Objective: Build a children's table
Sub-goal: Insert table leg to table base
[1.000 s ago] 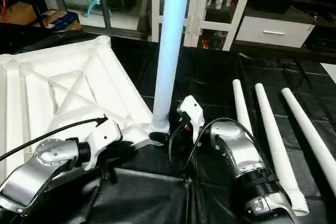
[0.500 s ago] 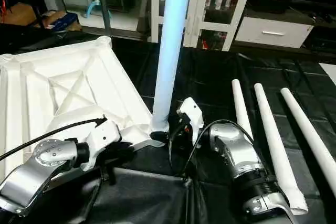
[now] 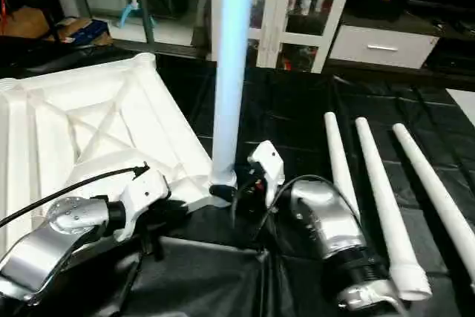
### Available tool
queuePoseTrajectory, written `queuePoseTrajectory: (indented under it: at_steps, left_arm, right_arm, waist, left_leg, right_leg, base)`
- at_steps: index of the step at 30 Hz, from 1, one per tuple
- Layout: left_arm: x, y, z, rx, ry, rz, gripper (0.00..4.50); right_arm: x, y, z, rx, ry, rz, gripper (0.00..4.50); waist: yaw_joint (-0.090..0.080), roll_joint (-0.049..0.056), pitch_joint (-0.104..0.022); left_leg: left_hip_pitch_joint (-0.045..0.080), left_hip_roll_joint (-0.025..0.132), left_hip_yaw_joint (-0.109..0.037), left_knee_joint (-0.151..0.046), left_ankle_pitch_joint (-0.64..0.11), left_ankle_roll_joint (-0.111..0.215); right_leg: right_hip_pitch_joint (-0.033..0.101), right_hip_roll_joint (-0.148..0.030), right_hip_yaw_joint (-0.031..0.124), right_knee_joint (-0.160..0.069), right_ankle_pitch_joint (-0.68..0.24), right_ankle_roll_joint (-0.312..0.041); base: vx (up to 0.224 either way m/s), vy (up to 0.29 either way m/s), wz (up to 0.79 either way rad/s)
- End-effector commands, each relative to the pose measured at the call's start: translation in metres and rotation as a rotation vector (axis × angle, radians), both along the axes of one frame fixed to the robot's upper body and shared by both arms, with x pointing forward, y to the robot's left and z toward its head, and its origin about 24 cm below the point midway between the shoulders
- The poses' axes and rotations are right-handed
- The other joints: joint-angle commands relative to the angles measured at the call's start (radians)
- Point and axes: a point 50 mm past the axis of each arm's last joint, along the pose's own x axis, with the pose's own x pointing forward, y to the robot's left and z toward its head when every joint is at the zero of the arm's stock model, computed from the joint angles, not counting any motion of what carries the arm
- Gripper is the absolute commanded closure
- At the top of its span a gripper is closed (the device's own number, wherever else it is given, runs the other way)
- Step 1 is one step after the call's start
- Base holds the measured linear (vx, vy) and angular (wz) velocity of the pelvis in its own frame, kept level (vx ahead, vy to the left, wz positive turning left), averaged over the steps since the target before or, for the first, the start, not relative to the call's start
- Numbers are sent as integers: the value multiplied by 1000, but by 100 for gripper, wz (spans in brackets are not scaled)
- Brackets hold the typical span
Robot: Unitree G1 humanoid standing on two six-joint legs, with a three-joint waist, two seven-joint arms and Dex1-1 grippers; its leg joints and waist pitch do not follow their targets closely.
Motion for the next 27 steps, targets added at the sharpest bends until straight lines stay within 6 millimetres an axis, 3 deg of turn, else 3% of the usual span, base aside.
queuePoseTrajectory:
  at_steps: [1,2,6,11,20,27]
  left_arm:
    - [0,-12,0,-7,-6,-30,450]
    - [1,-12,0,-6,-6,-29,450]
    - [23,-26,1,2,-49,85,450]
    - [34,-34,0,13,-66,144,450]
    - [33,-37,-3,10,-53,132,450]
    - [32,-33,-3,13,-48,126,450]
  right_arm:
    - [5,-12,-16,-102,43,-162,178]
    - [6,-12,-16,-104,43,-167,178]
    - [18,-3,-27,-114,86,-468,178]
    - [20,12,-33,-61,143,-602,178]
    - [24,26,-27,-35,109,-555,178]
    - [25,33,-19,28,78,-495,178]
  waist:
    - [-6,10,-39]
    - [-8,10,-38]
    - [-25,9,-35]
    - [-28,10,-39]
    - [-26,14,-39]
    - [-27,13,-37]
  left_leg:
    - [13,73,-39,-93,-331,-38]
    - [17,73,-41,-93,-357,-44]
    - [20,70,-48,-93,-411,-61]
    - [18,70,-49,-96,-429,-58]
    - [16,73,-46,-99,-422,-50]
    - [16,73,-47,-101,-451,-50]
  right_leg:
    - [26,-86,46,-79,-373,-189]
    - [21,-87,47,-84,-406,-174]
    - [12,-90,45,-97,-510,-140]
    - [9,-88,44,-98,-479,-133]
    - [10,-88,47,-93,-418,-159]
    - [6,-89,48,-99,-465,-145]
  base:
    - [0,0,0]
    - [0,0,0]
    - [0,0,0]
    - [0,0,0]
    - [0,0,0]
    - [0,0,0]
